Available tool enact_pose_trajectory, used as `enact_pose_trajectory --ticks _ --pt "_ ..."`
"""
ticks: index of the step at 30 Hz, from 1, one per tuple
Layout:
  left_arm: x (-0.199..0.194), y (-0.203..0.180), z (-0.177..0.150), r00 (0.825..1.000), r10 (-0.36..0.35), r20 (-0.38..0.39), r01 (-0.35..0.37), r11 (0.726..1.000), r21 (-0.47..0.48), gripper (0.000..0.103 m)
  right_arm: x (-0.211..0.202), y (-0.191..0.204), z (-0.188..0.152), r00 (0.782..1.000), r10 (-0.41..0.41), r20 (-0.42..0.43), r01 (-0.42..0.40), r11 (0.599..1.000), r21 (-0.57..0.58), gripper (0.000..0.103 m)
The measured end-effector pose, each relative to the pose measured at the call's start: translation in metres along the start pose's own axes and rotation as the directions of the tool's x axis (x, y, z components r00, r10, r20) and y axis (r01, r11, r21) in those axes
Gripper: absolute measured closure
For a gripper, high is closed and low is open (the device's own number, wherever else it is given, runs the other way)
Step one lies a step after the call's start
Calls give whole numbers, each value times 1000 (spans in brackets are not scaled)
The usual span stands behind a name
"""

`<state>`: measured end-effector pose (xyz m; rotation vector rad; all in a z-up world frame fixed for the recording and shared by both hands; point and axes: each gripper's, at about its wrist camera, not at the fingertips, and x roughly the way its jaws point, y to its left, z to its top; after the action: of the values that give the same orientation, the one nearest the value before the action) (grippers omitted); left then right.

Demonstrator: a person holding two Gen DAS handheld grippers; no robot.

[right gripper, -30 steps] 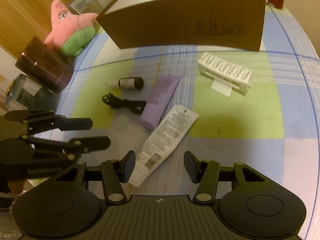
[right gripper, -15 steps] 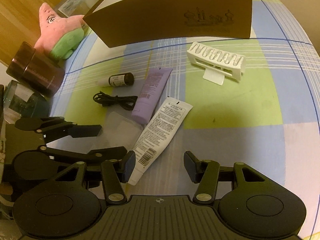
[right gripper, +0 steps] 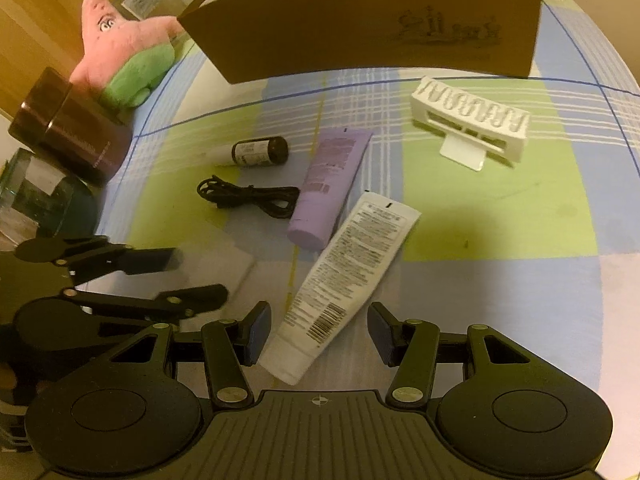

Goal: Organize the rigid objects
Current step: 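Grasp the clear plastic tray with the left tool while the right tool grasps the white tube, then lift and carry the clear tray and white tube over the brown box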

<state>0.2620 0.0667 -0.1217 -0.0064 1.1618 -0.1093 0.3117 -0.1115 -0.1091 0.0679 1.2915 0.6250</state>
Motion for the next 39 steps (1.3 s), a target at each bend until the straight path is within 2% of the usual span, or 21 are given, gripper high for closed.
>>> enact_pose_trajectory --ticks 6,11,14,17,20,24,29,39 --pt "-2 11 -1 1000 -3 3 3 1000 -17 50 15 11 -1 997 -79 -14 78 996 -50 49" --pt "-1 8 0 1000 -14 3 14 1000 -5 50 14 9 -4 994 -107 5 107 992 -60 50" --pt "0 7 1 1000 -25 4 25 1000 5 50 10 4 -6 991 -132 5 132 988 -75 59" --pt "0 6 2 1000 -25 3 25 1000 14 50 5 -8 -8 990 -141 8 142 988 -64 63" --pt "0 6 3 1000 -25 3 25 1000 15 50 -2 -20 -10 987 -162 25 163 985 -54 63" --pt "1 1 4 1000 -21 9 21 999 35 50 -7 -29 -15 988 -143 65 147 988 -56 63" --pt "6 -5 6 1000 3 9 -4 998 60 50 -3 -24 -15 984 -147 101 157 984 -90 62" --pt "16 -15 9 999 54 9 -55 992 110 49 7 -12 -13 974 -192 118 213 958 -194 62"
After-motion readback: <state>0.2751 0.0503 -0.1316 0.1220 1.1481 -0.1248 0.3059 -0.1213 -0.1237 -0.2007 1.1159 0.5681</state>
